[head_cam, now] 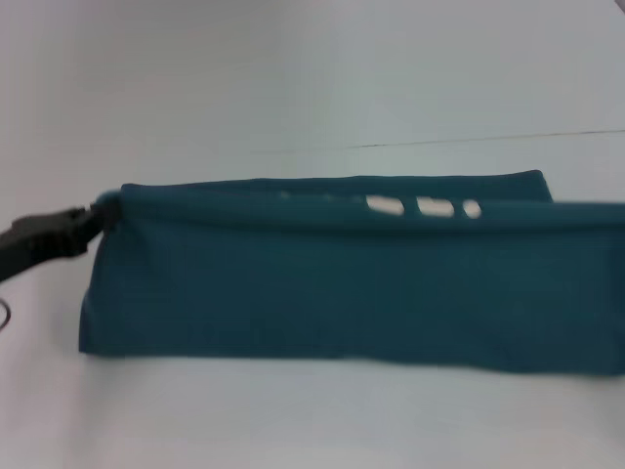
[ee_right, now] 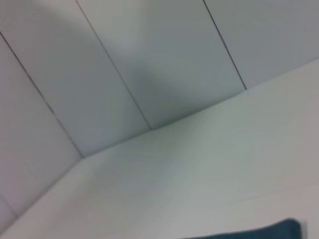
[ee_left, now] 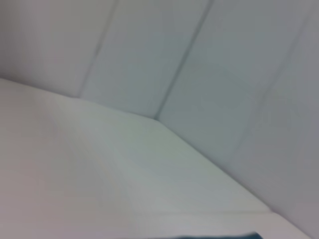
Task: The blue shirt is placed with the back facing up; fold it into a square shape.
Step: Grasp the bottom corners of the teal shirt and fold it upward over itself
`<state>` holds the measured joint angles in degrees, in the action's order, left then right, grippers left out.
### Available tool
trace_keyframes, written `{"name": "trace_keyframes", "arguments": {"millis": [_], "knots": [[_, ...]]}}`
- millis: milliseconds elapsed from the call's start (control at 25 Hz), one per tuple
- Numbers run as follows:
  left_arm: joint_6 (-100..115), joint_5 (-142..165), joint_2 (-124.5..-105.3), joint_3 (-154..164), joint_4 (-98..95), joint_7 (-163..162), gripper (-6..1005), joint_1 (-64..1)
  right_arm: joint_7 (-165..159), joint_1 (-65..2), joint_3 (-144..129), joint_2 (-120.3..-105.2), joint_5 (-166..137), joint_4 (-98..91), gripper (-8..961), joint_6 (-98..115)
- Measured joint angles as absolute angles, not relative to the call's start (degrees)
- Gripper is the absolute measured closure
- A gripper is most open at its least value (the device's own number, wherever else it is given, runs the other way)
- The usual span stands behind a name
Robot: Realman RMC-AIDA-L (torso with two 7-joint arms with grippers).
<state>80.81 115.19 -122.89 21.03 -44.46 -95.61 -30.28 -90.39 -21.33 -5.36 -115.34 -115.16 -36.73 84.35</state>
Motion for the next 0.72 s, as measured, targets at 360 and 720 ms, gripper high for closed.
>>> {"name": "trace_keyframes", "arguments": {"millis": [360,720], "knots": [[59.8,115.1,-122.97,22.6,-39.0,-95.4,980,-38.5,-88.1,-33.2,-13.4,-115.07,-114.9,-32.1,922,60.8],[48.9,115.0,-122.83,25.5,-35.2,-94.5,952,-42.7,-84.6,-38.5,-16.4,-115.41,-114.8,-28.3,922,50.2]]}}
